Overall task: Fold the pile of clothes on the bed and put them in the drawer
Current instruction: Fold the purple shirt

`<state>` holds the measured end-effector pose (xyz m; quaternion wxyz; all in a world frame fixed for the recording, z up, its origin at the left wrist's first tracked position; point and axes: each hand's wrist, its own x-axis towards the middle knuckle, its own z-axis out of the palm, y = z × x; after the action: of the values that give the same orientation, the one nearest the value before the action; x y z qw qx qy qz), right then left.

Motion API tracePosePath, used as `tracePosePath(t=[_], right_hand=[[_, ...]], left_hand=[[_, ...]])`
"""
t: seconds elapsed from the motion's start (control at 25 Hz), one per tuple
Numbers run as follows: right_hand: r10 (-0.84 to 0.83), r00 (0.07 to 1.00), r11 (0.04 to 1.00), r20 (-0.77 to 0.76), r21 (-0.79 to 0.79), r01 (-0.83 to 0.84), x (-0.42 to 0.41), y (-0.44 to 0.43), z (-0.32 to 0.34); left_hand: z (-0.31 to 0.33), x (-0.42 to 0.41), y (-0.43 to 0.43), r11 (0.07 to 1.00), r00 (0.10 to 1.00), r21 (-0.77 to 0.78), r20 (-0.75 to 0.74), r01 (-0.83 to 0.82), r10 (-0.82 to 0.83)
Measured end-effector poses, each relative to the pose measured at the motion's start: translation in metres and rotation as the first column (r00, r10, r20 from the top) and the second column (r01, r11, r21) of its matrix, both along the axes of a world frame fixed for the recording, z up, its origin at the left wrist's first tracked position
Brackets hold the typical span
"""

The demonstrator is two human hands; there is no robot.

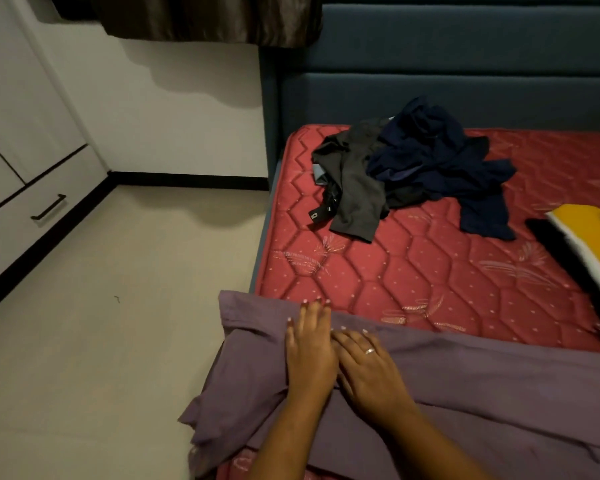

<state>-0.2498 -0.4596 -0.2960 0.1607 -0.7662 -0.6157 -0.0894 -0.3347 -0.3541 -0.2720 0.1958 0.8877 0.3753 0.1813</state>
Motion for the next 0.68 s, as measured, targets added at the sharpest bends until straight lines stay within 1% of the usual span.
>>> tracePosePath(t=[0.04, 0.08, 0.12, 0.16, 0.2, 0.24, 0.28, 0.32, 0.36, 0.4, 0.44, 0.48, 0.52, 0.56, 0.6, 0.64, 0.68], right_hand=[[-0.014, 1.000, 0.996, -0.017, -0.086, 0.013, 0.006, -0.013, -0.004], [-0.021, 0.999, 0.982, -0.028, -0.189, 0.016, 0.018, -0.026, -0.006], [-0.023, 0.999, 0.960, -0.024, -0.280, 0.015, 0.036, -0.042, -0.003], [-0.041, 0.999, 0.931, -0.017, -0.364, 0.032, 0.057, -0.058, -0.001], [-0.096, 0.995, 0.905, -0.008, -0.417, 0.084, 0.082, -0.079, 0.003], [-0.201, 0.980, 0.873, -0.001, -0.454, 0.179, 0.108, -0.104, 0.006], [-0.359, 0.933, 0.806, 0.015, -0.499, 0.318, 0.132, -0.130, 0.011], [-0.532, 0.844, 0.693, 0.063, -0.542, 0.476, 0.153, -0.159, 0.017], [-0.663, 0.740, 0.565, 0.110, -0.574, 0.592, 0.170, -0.185, 0.021], [-0.755, 0.641, 0.462, 0.138, -0.582, 0.669, 0.180, -0.204, 0.028], [-0.810, 0.567, 0.395, 0.146, -0.579, 0.713, 0.186, -0.216, 0.031], [-0.822, 0.552, 0.396, 0.140, -0.555, 0.732, 0.187, -0.218, 0.034], [-0.786, 0.610, 0.497, 0.099, -0.485, 0.719, 0.184, -0.210, 0.034], [-0.689, 0.722, 0.647, 0.063, -0.394, 0.653, 0.177, -0.195, 0.031], [-0.553, 0.833, 0.784, -0.005, -0.343, 0.518, 0.164, -0.177, 0.033], [-0.376, 0.926, 0.880, -0.023, -0.321, 0.349, 0.148, -0.158, 0.031], [-0.216, 0.975, 0.910, -0.044, -0.372, 0.185, 0.132, -0.143, 0.028]], left_hand=[[-0.005, 0.003, -0.010, 0.994, 0.997, -0.092, -0.051, 0.061, -0.065], [-0.015, 0.003, -0.016, 0.991, 0.988, -0.095, -0.112, 0.094, -0.104], [-0.019, 0.002, -0.018, 0.988, 0.965, -0.102, -0.225, 0.117, -0.137], [-0.023, 0.001, -0.016, 0.990, 0.939, -0.075, -0.313, 0.123, -0.140], [-0.024, 0.003, -0.013, 0.992, 0.916, -0.061, -0.380, 0.112, -0.126], [-0.025, 0.006, -0.009, 0.994, 0.901, -0.053, -0.420, 0.094, -0.108], [-0.024, 0.009, -0.007, 0.997, 0.892, -0.051, -0.444, 0.064, -0.080], [-0.021, 0.014, -0.008, 0.999, 0.889, -0.036, -0.456, 0.018, -0.033], [-0.019, 0.018, -0.009, 0.999, 0.893, -0.026, -0.449, -0.035, 0.020], [-0.017, 0.021, -0.013, 0.996, 0.898, 0.013, -0.433, -0.087, 0.085], [-0.011, 0.026, -0.022, 0.989, 0.909, 0.083, -0.390, -0.123, 0.146], [-0.010, 0.034, -0.034, 0.984, 0.931, 0.134, -0.328, -0.121, 0.159], [-0.007, 0.045, -0.050, 0.988, 0.945, 0.143, -0.310, -0.057, 0.100], [-0.003, 0.056, -0.071, 0.994, 0.940, 0.095, -0.340, 0.049, -0.014], [-0.002, 0.067, -0.094, 0.990, 0.938, 0.058, -0.332, 0.126, -0.100], [-0.001, 0.079, -0.114, 0.981, 0.917, 0.001, -0.355, 0.196, -0.183], [-0.002, 0.089, -0.131, 0.971, 0.890, -0.058, -0.390, 0.233, -0.237]])
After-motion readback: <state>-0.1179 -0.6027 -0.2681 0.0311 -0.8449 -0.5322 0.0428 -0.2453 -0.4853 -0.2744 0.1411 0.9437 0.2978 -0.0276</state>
